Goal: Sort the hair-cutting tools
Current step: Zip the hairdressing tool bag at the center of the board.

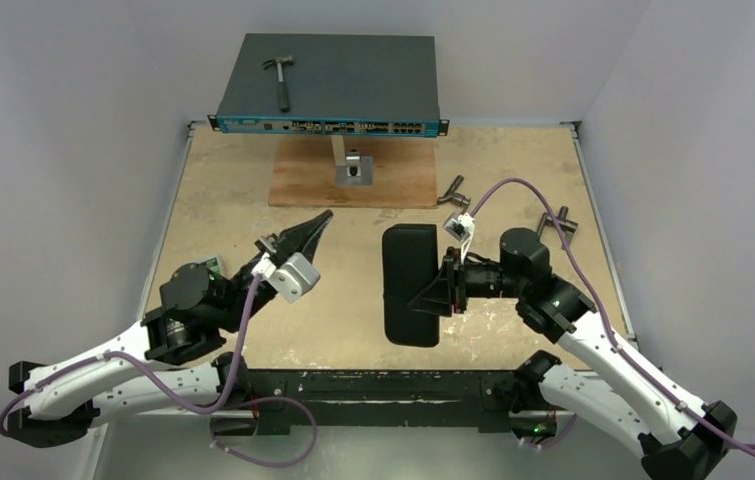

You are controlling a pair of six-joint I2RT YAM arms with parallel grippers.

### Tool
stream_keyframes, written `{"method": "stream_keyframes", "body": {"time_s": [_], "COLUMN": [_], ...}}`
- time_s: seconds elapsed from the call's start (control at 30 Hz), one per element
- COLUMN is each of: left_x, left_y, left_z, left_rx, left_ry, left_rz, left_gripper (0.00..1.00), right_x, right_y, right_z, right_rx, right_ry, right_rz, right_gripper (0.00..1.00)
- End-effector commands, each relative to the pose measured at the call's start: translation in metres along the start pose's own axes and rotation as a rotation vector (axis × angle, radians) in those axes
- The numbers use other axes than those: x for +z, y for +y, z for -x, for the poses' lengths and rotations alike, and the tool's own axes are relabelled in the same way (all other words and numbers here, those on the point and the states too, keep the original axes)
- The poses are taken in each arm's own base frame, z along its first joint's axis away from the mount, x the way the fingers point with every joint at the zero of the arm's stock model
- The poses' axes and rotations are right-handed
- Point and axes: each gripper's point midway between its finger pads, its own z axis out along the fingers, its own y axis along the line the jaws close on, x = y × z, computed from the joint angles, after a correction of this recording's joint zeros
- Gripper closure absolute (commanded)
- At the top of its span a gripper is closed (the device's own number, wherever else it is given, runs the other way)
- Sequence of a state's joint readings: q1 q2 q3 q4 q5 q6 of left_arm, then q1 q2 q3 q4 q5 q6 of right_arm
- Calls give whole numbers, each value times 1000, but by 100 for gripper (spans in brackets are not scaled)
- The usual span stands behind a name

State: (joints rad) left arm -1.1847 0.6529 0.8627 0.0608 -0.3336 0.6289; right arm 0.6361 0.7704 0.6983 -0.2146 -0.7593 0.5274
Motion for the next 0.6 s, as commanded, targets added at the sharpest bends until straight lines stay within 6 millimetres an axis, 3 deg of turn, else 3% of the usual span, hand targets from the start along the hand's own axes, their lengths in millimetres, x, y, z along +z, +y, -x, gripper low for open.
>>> {"method": "stream_keyframes", "body": {"time_s": [0.0, 0.1, 0.2, 0.3, 0.4, 0.5, 0.57], "left_x": [9, 5, -9, -26, -36, -45, -50], "left_y": [9, -12, -38, -58, -63, -49, -45], "left_z": [20, 6, -17, -28, -19, 2, 12], "left_rx": [18, -33, -122, -252, -417, -563, -636], "left_ry": [-41, 3, 82, 132, 63, -70, -102], "left_rz": [6, -77, -174, -243, -238, -182, -185], "left_gripper": [100, 96, 55, 37, 21, 3, 0], "right_x": [-9, -13, -18, -24, -26, -29, -32], "right_y": [25, 40, 50, 63, 66, 76, 84], "right_z": [14, 14, 9, 4, 6, 6, 8], "right_rx": [-96, -106, -119, -132, -159, -187, -209], "right_ry": [-48, -46, -26, -28, -56, -67, -86], "right_rz": [71, 135, 187, 252, 265, 325, 370], "right_gripper": [100, 100, 100, 100, 100, 100, 100]}}
